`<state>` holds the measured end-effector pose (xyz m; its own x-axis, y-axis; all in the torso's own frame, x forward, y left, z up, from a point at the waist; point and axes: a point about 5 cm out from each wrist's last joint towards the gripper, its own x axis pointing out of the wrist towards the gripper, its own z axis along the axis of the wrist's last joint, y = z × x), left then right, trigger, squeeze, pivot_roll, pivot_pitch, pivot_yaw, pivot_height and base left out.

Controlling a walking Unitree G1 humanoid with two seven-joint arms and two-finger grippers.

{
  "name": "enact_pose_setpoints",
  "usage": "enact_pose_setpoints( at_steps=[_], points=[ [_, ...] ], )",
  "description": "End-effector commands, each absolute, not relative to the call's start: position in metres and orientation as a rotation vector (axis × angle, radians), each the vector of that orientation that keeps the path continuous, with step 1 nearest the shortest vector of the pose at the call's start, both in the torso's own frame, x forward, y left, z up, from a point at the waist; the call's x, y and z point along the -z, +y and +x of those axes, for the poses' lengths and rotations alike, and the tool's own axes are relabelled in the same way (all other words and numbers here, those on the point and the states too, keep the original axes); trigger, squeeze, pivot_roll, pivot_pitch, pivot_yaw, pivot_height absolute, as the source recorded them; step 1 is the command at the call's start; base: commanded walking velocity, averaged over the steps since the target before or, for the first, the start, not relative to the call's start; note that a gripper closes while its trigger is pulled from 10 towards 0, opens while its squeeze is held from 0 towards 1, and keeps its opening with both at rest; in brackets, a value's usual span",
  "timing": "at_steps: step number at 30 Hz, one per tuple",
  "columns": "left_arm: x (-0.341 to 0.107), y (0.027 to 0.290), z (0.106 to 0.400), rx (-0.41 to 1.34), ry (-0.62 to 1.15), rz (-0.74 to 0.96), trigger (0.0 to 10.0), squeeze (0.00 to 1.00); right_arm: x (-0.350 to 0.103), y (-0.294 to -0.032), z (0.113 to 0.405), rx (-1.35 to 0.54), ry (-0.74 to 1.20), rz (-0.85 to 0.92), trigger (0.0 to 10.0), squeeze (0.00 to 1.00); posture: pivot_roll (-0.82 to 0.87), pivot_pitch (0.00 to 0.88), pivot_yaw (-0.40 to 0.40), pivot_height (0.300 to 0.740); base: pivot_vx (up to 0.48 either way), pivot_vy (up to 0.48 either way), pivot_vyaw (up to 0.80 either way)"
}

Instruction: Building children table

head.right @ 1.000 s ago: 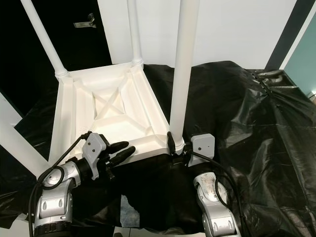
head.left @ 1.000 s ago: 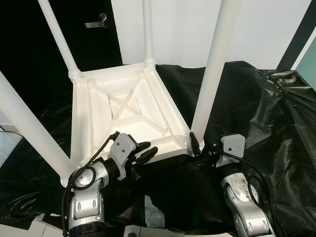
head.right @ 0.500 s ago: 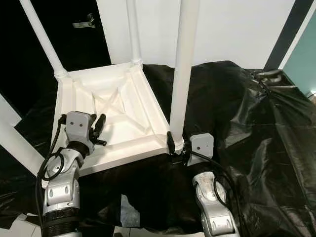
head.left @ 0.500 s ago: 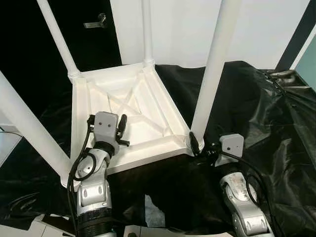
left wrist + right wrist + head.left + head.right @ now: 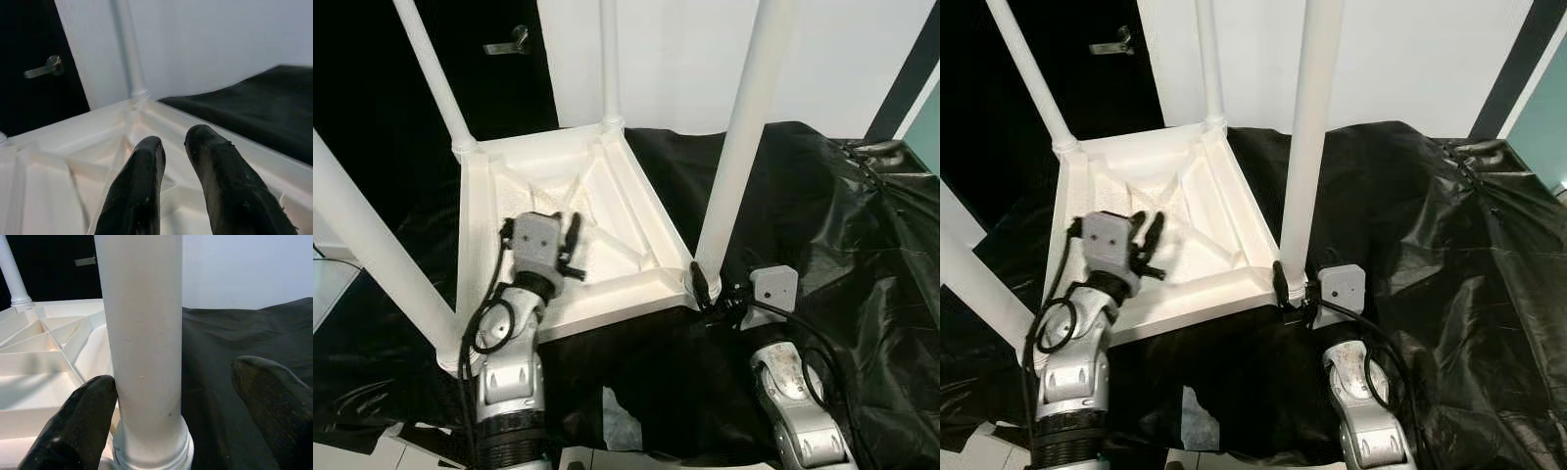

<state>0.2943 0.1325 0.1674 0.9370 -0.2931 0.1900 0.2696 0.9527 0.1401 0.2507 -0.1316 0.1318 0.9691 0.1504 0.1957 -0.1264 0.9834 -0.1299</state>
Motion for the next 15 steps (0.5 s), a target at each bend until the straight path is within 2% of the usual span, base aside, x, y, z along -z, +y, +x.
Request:
enact_pose_setpoints(
  at_steps=[1, 4, 15],
  points=[
    [-0.127, 0.115, 0.267, 0.309, -0.091, 0.005, 10.0, 0.00, -0.127, -0.136, 0.249, -0.129, -0.187, -0.119, 10.0, 0.00, 0.06, 0.000, 0.010, 0.740, 0.000, 0.000, 0.00],
    [-0.126, 0.116, 0.251, 0.424, -0.124, -0.005, 10.0, 0.00, -0.124, -0.146, 0.239, -0.117, -0.206, -0.130, 10.0, 0.00, 0.07, 0.000, 0.013, 0.740, 0.000, 0.000, 0.00],
    [-0.116, 0.116, 0.248, 0.474, -0.067, -0.005, 10.0, 0.00, -0.123, -0.143, 0.242, -0.096, -0.190, -0.123, 10.0, 0.00, 0.06, 0.000, 0.020, 0.740, 0.000, 0.000, 0.00]
  ],
)
